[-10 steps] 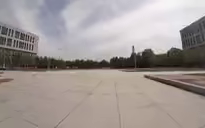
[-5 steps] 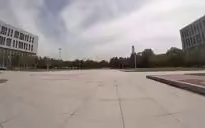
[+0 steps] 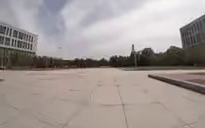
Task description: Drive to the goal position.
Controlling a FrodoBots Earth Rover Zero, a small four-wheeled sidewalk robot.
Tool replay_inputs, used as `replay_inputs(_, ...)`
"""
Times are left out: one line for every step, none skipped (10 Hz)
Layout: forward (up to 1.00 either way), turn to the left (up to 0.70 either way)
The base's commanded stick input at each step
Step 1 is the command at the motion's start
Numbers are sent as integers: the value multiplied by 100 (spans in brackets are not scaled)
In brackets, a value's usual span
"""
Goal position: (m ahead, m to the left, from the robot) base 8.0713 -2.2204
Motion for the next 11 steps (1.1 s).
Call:
replay_inputs(70,-35)
replay_inputs(70,-35)
replay_inputs(70,-35)
replay_inputs(70,-33)
replay_inputs(70,0)
replay_inputs(70,0)
replay_inputs(70,0)
replay_inputs(70,0)
replay_inputs(70,0)
replay_inputs(70,0)
replay_inputs(70,0)
